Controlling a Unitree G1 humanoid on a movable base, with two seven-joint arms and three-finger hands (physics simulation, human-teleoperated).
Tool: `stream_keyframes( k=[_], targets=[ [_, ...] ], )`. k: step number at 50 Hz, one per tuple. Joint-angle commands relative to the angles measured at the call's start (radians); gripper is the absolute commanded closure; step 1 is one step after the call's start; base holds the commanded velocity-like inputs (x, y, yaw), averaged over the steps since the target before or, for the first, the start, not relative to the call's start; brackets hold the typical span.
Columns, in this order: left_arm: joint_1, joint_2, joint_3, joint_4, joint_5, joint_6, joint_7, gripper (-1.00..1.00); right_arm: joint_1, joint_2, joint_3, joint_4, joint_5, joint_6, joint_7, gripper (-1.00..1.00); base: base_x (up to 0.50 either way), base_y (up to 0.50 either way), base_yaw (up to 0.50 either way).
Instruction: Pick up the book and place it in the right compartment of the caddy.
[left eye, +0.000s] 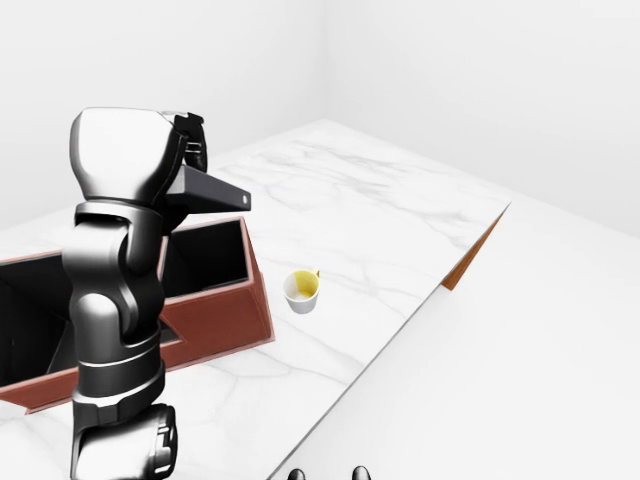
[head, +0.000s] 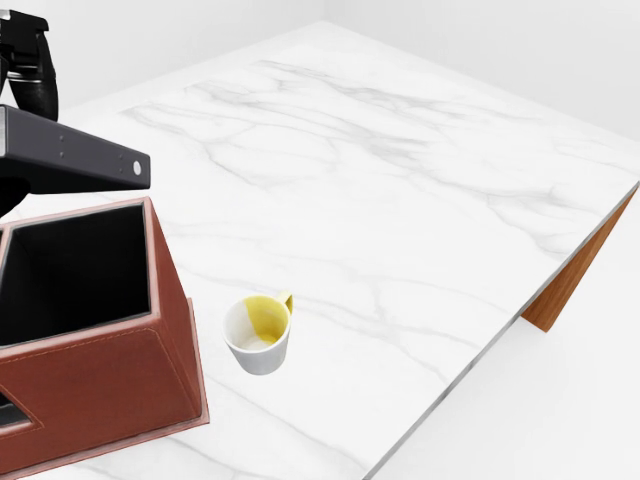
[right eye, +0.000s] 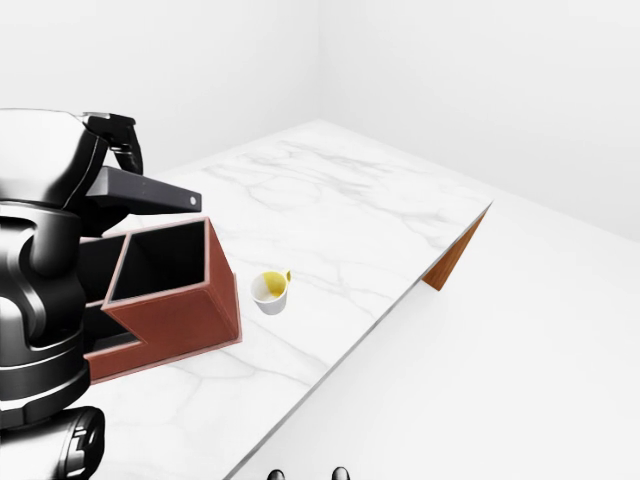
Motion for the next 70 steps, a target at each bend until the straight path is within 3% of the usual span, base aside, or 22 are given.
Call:
stream_keyframes(
  k=[1, 24, 27, 55, 70],
  targets=[
    [-0.001, 0.014, 0.014, 0.004, 0.014, 0.002, 0.044, 1.0, -0.001, 0.001, 0.003, 0.001, -0.005, 0.0, 0.0, -1.0, 0.0, 0.0, 0.0],
    [-0.02, 0.026, 0.01, 0.044, 0.038, 0.0, 0.051, 1.0, -0.001, 0.001, 0.005, 0.01, -0.01, 0.0, 0.002, -1.0, 0.0, 0.0, 0.0],
    [-0.028, 0.037, 0.001, 0.061, 0.097, 0.004, 0.077, 1.0, -0.001, 0.002, 0.007, 0.01, -0.015, 0.0, 0.002, -1.0, 0.0, 0.0, 0.0],
    [-0.025, 0.004, -0.037, 0.189, 0.233, -0.05, 0.113, 1.0, -0.002, -0.003, 0.004, 0.009, -0.01, 0.0, 0.001, -1.0, 0.0, 0.0, 0.0],
    [-0.029, -0.001, -0.052, 0.27, 0.295, -0.047, 0.148, 1.0, -0.004, -0.002, 0.007, 0.014, -0.017, 0.0, 0.005, -1.0, 0.0, 0.0, 0.0]
  ],
)
